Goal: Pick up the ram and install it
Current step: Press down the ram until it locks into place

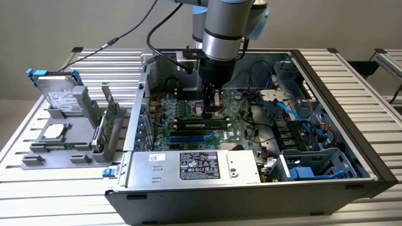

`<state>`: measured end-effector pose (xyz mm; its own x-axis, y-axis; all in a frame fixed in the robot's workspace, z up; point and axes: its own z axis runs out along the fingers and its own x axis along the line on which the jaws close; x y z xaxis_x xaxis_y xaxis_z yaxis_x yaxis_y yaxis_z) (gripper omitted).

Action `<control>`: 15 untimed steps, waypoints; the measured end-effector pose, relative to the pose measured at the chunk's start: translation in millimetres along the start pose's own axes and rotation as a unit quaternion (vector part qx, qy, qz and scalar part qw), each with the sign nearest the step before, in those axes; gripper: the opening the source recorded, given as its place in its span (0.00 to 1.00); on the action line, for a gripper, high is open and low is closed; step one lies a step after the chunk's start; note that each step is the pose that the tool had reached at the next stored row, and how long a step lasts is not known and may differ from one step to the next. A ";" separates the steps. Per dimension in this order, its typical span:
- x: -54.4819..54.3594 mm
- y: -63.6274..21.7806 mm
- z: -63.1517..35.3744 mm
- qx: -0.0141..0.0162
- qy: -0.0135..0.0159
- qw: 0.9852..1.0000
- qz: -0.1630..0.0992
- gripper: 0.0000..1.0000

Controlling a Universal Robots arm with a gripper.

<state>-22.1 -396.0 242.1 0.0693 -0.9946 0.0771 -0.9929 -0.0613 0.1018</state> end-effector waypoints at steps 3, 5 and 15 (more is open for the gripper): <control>0.3 -3.3 -0.3 0.000 0.000 1.000 0.000 0.10; 0.8 -9.4 -0.7 0.000 0.000 1.000 0.000 0.10; 0.7 -21.5 8.2 0.000 0.000 1.000 0.000 0.10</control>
<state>-1.6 -396.0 231.7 0.0693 -0.9946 0.0770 -0.9929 -0.0613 0.1017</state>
